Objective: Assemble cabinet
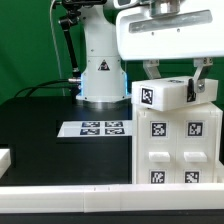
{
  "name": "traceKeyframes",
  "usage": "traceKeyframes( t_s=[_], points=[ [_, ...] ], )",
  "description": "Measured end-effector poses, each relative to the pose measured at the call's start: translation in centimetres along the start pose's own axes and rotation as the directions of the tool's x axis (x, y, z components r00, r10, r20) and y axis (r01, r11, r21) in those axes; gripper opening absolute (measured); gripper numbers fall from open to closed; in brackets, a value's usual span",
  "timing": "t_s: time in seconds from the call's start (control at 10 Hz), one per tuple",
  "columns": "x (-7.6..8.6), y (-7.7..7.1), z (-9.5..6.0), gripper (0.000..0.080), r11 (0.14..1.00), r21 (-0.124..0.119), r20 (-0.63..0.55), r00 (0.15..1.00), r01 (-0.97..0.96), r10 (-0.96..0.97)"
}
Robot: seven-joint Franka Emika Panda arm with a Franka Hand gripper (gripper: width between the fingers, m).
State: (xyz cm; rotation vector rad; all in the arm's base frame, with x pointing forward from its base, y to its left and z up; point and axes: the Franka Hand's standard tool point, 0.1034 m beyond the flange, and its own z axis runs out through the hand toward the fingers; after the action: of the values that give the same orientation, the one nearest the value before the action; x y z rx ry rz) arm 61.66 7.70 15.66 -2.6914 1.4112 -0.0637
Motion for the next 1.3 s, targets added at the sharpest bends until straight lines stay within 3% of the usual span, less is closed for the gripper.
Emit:
traceKeyframes(
  t_s=[0.1,0.4,0.9,1.1,1.3],
  points=[
    [-0.02,-0.01,0.0,0.056,1.0,0.0,0.001,1.0,-0.031,0.031],
    [-0.47,-0.09,0.06,0.056,0.922,0.013,0.007,0.922,-0.387,0.387],
    [-0.65,-0.61,-0.04,0.056,0.682,0.026,0.021,0.682,-0.731,0.731],
    [-0.5,-0.72,-0.07,0.056,0.572,0.033,0.027,0.573,-0.82,0.819],
    [-0.57,-0.79,-0.05,0.056,0.52,0.036,0.05,0.522,-0.853,0.852]
  ],
)
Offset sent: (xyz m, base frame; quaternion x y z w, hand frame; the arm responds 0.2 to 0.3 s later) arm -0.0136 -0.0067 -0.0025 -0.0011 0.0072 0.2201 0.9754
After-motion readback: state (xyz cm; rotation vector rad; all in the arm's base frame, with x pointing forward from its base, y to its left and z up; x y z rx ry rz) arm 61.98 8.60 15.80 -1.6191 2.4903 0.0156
